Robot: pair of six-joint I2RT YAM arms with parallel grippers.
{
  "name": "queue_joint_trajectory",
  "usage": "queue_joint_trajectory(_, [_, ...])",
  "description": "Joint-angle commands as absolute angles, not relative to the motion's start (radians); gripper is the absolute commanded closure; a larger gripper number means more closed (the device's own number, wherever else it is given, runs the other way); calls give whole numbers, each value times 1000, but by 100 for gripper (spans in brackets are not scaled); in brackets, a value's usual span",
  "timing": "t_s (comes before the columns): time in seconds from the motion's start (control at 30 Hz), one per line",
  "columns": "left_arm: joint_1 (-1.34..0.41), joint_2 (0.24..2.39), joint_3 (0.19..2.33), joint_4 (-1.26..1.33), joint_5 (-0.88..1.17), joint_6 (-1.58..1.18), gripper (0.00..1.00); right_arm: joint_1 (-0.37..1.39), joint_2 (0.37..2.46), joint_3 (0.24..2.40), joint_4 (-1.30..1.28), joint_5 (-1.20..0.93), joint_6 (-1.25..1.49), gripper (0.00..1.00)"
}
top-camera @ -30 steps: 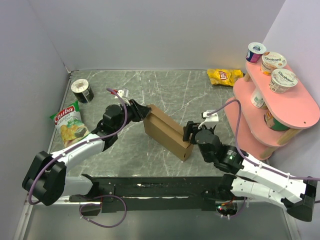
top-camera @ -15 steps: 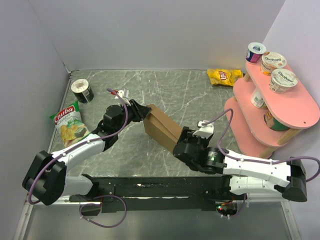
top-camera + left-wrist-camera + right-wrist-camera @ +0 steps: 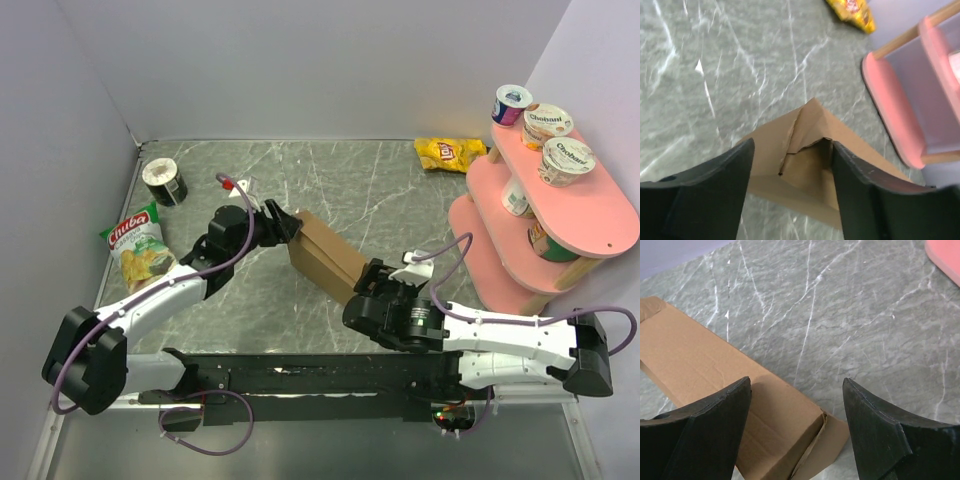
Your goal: Fold the paper box
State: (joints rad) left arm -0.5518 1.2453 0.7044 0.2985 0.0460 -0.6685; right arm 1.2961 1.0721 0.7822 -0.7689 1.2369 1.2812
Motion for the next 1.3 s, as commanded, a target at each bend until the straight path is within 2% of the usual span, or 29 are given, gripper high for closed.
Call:
queue_joint_trajectory(0.0, [-543,1258,745,-58,31,-574,30,1308,1078,696,-979,1063,1197,21])
queue_joint_trajectory(0.1, [-528,1250,798,-78,55,-560,26,1308,1083,699,-977,1060,1190,21])
queue_joint_trajectory(0.3, [-488,1262,864,-80,120,-535,26,1312,1112,713,-979,1058,1186,21])
queue_joint_trajectory(0.4, [-485,1270,908,-92,141,-516,20,1310,1111,715,-979,1057,1181,21])
queue_joint_trajectory(0.5, [-485,1279,952,-119,138,-480,11,1310,1097,710,-968,1055,1169,21])
queue_joint_trajectory(0.63, [-485,1281,1018,-155,124,-422,8,1310,1074,706,-959,1052,1152,21])
queue_joint_trajectory(0.9, [-486,1338,1153,-216,161,-342,17,1310,1072,712,-953,1046,1134,20])
queue_joint_trajectory(1.0, [-494,1379,1215,-262,183,-324,28,1310,1072,712,-951,1046,1131,20])
queue_joint_trajectory(1.27, [-517,1428,1230,-307,167,-311,49,1309,1069,703,-937,1043,1126,20])
